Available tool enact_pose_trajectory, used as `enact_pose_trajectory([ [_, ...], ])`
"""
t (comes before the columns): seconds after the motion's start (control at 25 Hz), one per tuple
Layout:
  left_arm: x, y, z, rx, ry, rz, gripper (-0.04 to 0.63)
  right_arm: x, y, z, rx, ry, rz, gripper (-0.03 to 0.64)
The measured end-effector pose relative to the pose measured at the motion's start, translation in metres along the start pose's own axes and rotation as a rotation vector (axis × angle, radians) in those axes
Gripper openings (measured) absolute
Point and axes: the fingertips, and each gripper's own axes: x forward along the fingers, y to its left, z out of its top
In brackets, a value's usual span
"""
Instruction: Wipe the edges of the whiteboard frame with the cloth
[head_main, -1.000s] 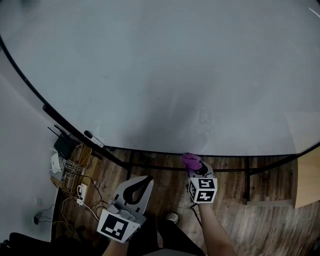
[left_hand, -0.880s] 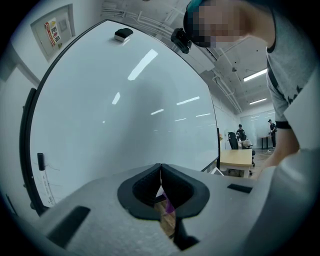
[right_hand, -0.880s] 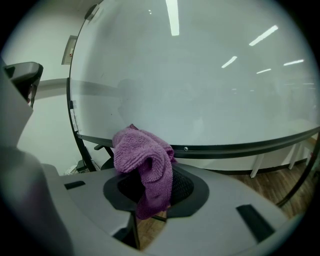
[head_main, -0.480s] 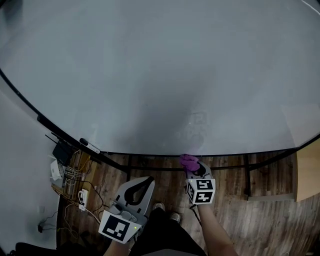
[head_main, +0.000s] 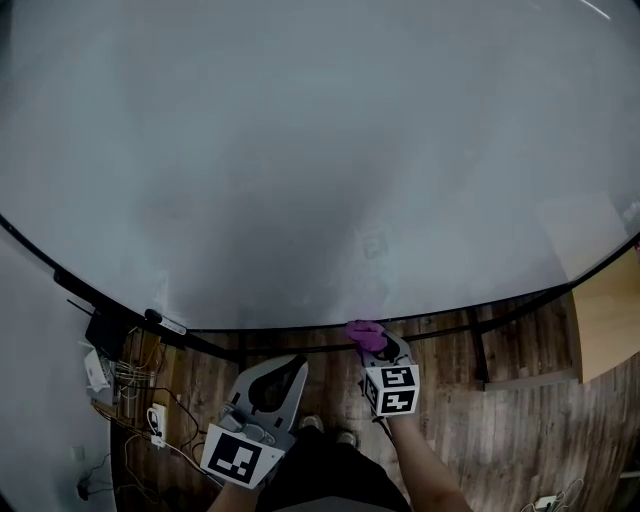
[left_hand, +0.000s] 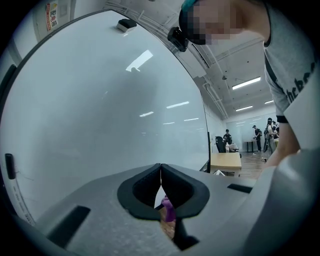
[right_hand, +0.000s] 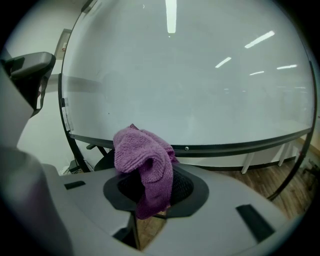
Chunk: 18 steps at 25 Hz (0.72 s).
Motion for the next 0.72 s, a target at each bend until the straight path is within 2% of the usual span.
enact_pose_trajectory([
  [0.24,-0.005,0.012,-0.005,-0.018,-0.005,-0.009,0.017,-0.001,-0.001,0.003,0.01,-0.005,-0.047,0.098],
  [0.4,-0.006,0.013,-0.004,-0.023,-0.01,0.003,0.017,-0.003,-0.002,0.003,0.012,-0.004,-0.045,0.098],
  [0.72,0.0,0.008,-0.002,-0.008,-0.038,0.117,0.017,0.0,-0.003,0.001,-0.018,0.0,0.037,0.098],
])
